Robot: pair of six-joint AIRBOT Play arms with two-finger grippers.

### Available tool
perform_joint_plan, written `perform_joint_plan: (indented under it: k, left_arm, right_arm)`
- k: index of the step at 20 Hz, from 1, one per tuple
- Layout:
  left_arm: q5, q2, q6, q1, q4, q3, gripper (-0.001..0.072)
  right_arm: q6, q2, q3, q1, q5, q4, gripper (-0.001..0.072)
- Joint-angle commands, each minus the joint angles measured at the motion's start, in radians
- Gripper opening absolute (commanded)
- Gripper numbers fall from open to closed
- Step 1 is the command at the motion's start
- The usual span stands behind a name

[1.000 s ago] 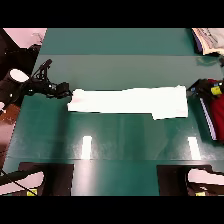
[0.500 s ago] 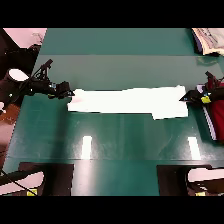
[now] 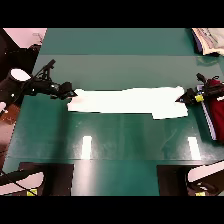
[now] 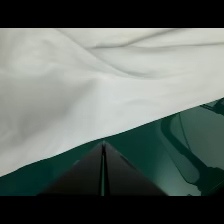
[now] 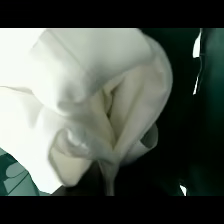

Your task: Fold the shirts.

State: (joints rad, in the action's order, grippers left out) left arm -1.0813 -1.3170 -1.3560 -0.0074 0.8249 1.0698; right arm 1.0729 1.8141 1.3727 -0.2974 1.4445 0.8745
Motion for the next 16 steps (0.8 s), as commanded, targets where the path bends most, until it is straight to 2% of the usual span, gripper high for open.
perform_joint_plan:
  k: [1, 5, 10, 14, 16]
  left_arm:
    - [0.054, -0.002, -0.002, -0.106, -0.004, 0.002, 0.0025]
    - [0.203, -0.04, -0.009, -0.257, -0.024, 0.064, 0.0025]
    - [0.179, -0.32, -0.021, -0.421, -0.025, 0.38, 0.0025]
    - [0.171, -0.546, -0.06, -0.526, -0.025, 0.563, 0.0025]
    - [0.169, -0.62, -0.062, -0.558, -0.026, 0.616, 0.0025]
  right_arm:
    - [-0.035, -0.023, 0.009, 0.0, 0.023, -0.019, 0.0018]
    - [-0.031, -0.158, 0.012, 0.017, 0.099, -0.02, 0.0015]
    - [0.124, -0.308, 0.149, 0.127, 0.161, -0.021, 0.0014]
    - [0.171, -0.331, 0.324, 0.259, 0.207, -0.167, 0.0014]
    - [0.199, -0.329, 0.391, 0.333, 0.196, -0.168, 0.0014]
